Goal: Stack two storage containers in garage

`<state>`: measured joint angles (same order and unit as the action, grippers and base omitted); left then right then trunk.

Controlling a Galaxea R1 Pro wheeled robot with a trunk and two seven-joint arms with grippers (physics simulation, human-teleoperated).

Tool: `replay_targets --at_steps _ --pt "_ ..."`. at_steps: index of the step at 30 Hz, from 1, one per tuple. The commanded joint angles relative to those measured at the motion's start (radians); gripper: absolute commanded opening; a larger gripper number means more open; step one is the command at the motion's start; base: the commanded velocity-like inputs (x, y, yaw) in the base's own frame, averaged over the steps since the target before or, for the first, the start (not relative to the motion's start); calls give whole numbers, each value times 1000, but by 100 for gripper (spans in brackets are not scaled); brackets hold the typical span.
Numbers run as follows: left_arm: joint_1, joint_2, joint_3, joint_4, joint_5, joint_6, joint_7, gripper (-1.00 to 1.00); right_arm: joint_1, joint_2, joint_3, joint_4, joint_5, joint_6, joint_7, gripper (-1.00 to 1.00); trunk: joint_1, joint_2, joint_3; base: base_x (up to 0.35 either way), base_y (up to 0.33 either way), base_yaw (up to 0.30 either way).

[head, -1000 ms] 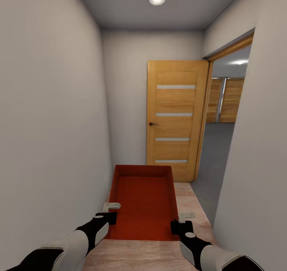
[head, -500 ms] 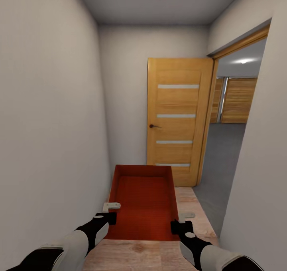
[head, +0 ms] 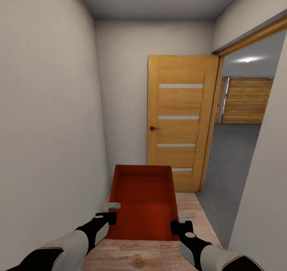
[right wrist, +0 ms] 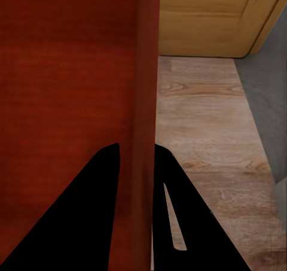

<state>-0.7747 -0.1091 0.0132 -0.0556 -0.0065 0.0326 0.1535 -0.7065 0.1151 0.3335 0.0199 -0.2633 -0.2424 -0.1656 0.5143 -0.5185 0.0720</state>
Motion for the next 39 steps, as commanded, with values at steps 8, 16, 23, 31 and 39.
replay_targets --at_steps 8,16,23,31,39 --pt "0 75 45 2 1 4 11 -100 -1 -2 -7 0 -14 -98 -5 -100 1 -1 0 323 0 0" --pt "0 75 45 2 0 4 11 -100 -1 -1 -7 0 -14 -99 -5 -100 1 -1 0 309 0 0" --pt "0 75 45 2 3 -72 11 -100 -1 0 -7 0 -14 -100 -5 -100 1 -1 0 42 0 0" --pt "0 75 45 2 3 -73 11 -100 -1 0 -7 0 -14 -98 -13 -100 1 -1 0 0 0 -114" --pt "0 75 45 2 3 -73 11 -100 -1 0 -7 0 -14 -98 -14 -100 1 -1 0 0 0 -225"
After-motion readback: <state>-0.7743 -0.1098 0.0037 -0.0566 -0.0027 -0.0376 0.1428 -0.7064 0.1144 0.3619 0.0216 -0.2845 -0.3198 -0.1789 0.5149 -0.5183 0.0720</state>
